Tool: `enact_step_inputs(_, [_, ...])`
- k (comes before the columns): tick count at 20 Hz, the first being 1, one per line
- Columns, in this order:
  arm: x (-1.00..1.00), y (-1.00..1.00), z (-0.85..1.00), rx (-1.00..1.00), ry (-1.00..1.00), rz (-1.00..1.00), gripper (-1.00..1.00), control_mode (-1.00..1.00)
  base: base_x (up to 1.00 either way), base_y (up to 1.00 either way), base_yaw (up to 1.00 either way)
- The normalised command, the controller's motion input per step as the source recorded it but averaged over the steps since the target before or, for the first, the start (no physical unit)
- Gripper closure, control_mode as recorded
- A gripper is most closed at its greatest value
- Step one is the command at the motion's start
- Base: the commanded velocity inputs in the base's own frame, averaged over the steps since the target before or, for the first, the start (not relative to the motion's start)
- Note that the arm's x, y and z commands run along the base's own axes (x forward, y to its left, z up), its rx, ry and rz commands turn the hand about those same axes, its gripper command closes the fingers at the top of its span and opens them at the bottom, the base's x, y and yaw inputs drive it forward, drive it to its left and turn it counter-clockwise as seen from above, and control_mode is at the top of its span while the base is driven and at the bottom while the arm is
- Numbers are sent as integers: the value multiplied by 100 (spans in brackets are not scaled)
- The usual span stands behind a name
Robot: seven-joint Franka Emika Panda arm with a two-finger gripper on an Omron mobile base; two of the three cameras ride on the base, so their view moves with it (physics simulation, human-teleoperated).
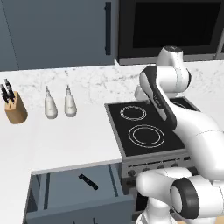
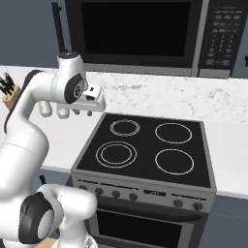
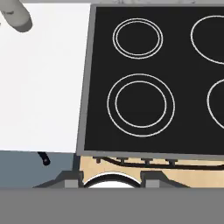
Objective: Pick up the knife from the drawer and place it on the cutting board. Then place the meat from the plate to the cutting board.
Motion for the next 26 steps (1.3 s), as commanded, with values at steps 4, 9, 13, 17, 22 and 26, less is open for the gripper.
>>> enact_step_inputs(4, [-4,0,0,0,0,0,-100,100,-16,0,0])
enact_step_inputs(9, [0,0,0,0,0,0,-100,100,-68,-13,30])
enact_step_inputs(13, [0,0,0,0,0,0,-100,100,-36,1,56])
enact_step_inputs(17, [0,0,0,0,0,0,-100,100,-3,11,61])
enact_step_inputs(22, [0,0,0,0,0,0,-100,100,0,4,57])
enact_step_inputs(26, [0,0,0,0,0,0,-100,100,0,31,50])
